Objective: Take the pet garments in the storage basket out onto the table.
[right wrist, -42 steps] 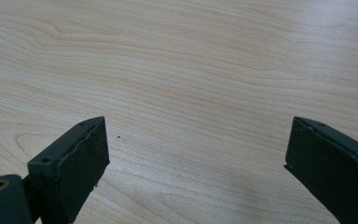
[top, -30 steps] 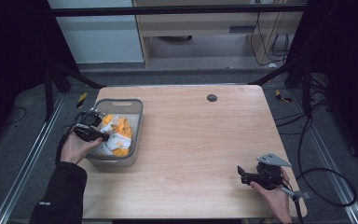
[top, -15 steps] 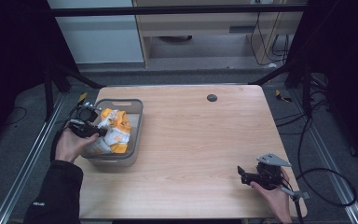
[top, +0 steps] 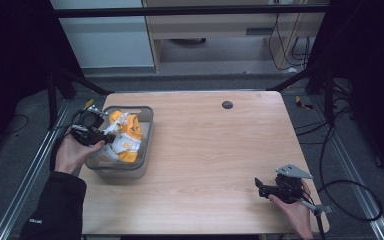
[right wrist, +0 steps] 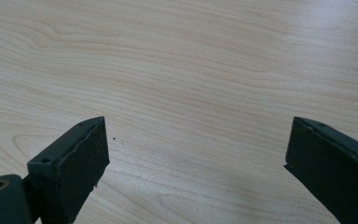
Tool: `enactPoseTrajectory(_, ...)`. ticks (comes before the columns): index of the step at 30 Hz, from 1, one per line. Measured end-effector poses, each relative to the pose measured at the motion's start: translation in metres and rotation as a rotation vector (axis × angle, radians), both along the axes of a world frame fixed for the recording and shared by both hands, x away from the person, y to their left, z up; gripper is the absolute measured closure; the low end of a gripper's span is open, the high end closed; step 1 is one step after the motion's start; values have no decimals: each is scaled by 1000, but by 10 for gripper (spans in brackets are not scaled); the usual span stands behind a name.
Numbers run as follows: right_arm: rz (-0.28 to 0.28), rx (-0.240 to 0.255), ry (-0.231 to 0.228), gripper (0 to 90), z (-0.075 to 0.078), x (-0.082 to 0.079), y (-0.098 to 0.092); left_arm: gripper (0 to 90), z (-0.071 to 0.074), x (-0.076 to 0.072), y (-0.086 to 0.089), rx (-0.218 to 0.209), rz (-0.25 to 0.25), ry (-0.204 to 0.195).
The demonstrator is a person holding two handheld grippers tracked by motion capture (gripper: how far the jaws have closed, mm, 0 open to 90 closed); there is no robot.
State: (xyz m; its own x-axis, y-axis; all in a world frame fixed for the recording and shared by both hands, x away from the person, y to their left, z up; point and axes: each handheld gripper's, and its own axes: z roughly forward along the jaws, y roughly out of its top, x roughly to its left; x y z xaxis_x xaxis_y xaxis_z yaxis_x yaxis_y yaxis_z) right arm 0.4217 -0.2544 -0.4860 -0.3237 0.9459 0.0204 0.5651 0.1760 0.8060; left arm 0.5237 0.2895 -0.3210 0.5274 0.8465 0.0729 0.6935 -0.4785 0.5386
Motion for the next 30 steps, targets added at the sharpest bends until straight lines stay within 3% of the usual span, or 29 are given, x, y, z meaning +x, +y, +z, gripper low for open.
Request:
enactPoseTrajectory(18,-4,2,-4,59,0,0,-1,753,32,-25,-14,23,-89,-50)
enactPoseTrajectory(30,-7,-2,-14,58,1,-1,-1,754,44,-37,-31,21,-160,-60)
